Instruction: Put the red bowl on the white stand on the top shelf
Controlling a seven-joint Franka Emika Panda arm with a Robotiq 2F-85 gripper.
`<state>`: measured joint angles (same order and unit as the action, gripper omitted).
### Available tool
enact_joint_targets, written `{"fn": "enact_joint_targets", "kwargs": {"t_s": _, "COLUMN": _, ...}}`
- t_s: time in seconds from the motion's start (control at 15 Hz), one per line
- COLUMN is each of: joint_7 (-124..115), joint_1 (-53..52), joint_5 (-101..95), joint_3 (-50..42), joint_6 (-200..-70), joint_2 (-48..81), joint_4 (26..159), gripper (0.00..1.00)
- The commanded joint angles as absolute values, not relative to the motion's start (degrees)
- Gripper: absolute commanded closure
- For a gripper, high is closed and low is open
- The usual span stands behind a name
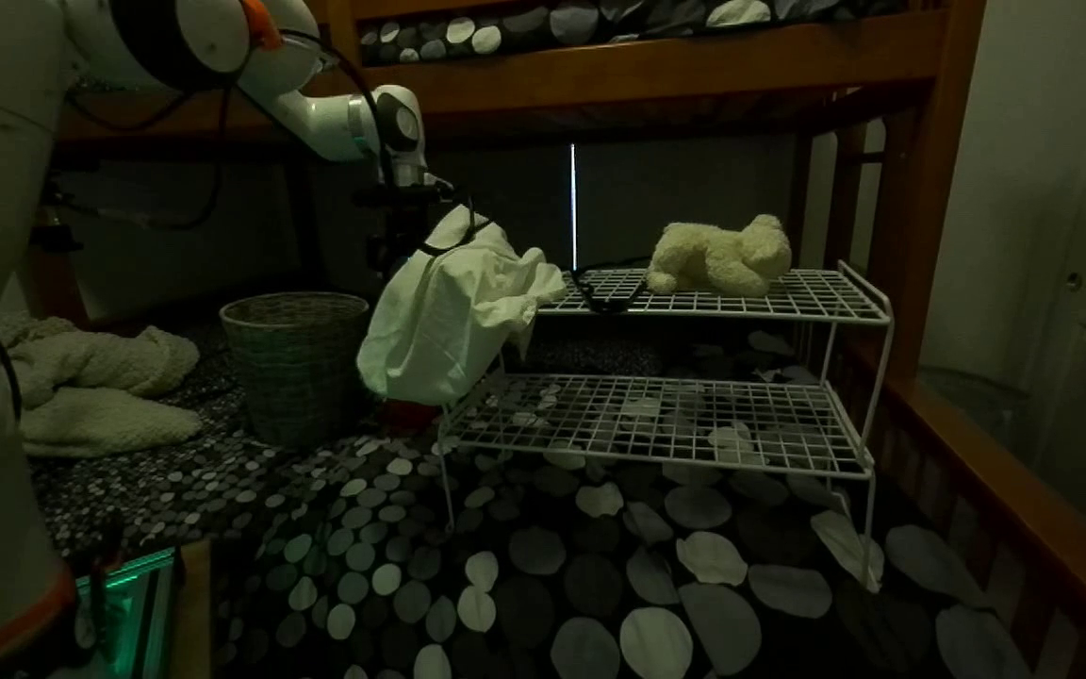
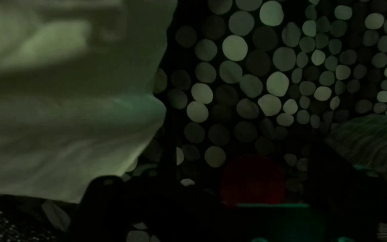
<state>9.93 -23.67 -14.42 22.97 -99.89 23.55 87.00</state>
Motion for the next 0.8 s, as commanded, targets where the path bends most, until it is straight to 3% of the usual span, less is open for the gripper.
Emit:
{"fn": "enact_joint_targets", "kwargs": {"t_s": 0.0, "joint_7": 14.42, "joint_1": -30.00, "joint_5": -18.35, "joint_3": 21.10, "joint_6": -94.62, "joint_2": 35.51, "joint_4": 73.30, "gripper": 0.00}}
{"fn": "enact_joint_targets", "kwargs": {"t_s": 0.73, "joint_7": 21.60, "joint_1": -46.04, "joint_5": -33.48, "joint_3": 11.87, "joint_6": -60.09, "joint_2": 57.48, "joint_4": 40.53, "gripper": 0.00}}
